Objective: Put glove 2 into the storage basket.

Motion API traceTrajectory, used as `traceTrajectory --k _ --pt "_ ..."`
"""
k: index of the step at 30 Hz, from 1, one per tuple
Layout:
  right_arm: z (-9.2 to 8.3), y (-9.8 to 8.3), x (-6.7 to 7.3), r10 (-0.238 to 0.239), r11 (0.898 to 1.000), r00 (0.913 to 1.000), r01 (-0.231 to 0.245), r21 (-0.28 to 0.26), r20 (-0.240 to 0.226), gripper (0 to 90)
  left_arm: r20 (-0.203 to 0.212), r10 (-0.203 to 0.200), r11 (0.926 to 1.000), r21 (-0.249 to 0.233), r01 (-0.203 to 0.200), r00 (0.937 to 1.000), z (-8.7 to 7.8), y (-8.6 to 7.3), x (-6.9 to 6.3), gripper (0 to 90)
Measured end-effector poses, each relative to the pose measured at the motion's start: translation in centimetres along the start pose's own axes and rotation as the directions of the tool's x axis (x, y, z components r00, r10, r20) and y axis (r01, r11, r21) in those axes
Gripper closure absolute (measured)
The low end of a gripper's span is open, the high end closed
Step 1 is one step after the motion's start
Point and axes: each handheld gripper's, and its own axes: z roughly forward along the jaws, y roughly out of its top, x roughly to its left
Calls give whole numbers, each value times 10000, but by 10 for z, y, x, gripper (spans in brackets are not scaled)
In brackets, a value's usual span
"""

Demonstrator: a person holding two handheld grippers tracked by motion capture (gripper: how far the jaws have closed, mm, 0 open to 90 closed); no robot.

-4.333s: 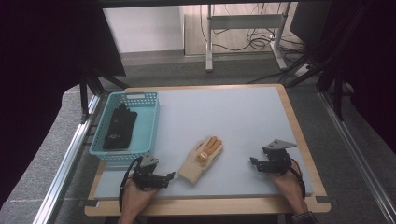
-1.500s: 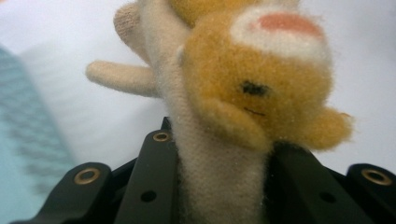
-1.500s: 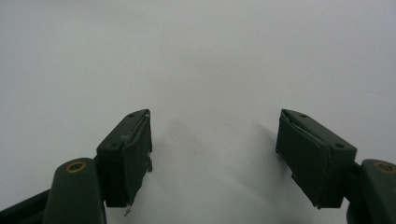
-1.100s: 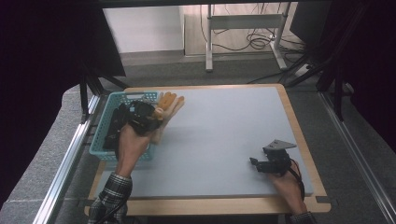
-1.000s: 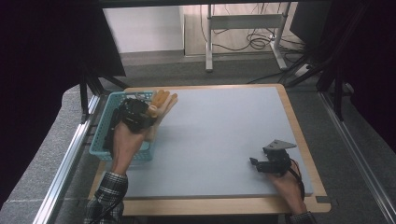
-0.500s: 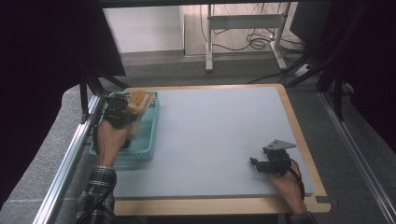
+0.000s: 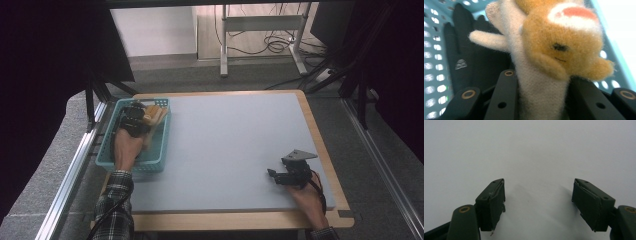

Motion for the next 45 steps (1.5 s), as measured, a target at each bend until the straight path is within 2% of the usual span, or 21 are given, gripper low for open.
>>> traceTrajectory --k 6,12,14,17,20,22,24,25,29,32,33,35,38,40,42,45 --pt "0 0 0 15 10000 10000 -15 2 -17 257 -70 36 9983 579 -32 10000 24 5 -6 714" --pt "0 0 0 18 10000 10000 -18 8 -29 256 103 70 9974 721 -77 9999 36 9 -10 675" --pt "0 0 -1 19 10000 10000 -19 6 -35 256 136 113 9964 838 -124 9998 38 10 -11 619" --pt "0 0 -1 17 10000 10000 -17 9 -37 256 -9 239 9934 1119 -237 9997 44 10 -12 464" --pt "0 0 -1 22 10000 10000 -22 7 -46 255 -43 -73 9933 1153 78 10000 47 8 -5 335" --pt "0 0 -1 27 10000 10000 -27 8 -54 255 85 -238 9935 1112 227 9997 45 5 1 206" --pt "0 0 -1 35 10000 10000 -35 10 -58 255 563 -326 9963 814 280 9979 37 4 5 112" --pt "0 0 -1 34 10000 10000 -34 8 -56 255 781 -247 9981 583 202 9966 29 4 6 98" --pt "0 0 -1 35 10000 10000 -35 11 -58 255 993 -18 9999 -152 33 9951 3 7 7 77" --pt "0 0 -1 35 10000 10000 -35 7 -62 255 975 59 9979 -652 5 9952 -14 9 10 139" --pt "0 0 -1 38 10000 10000 -38 9 -61 255 849 36 9973 -729 26 9964 -18 8 12 179" --pt "0 0 -1 57 10000 9999 -57 10 -84 254 667 -46 9973 -734 95 9978 -20 7 15 316" --pt "0 0 -1 92 10000 9999 -92 5 -108 254 205 -79 9985 -540 90 9998 -14 3 21 605" --pt "0 0 -2 96 10000 9999 -96 4 -122 252 -28 -166 9994 -305 165 9999 -6 0 25 764" --pt "0 0 -2 143 9999 9998 -143 3 -163 251 -275 -244 9997 -78 242 9993 3 -2 28 846" --pt "0 0 -2 188 9998 9996 -188 -4 -199 251 -222 -389 9989 250 395 9990 16 -4 31 898"
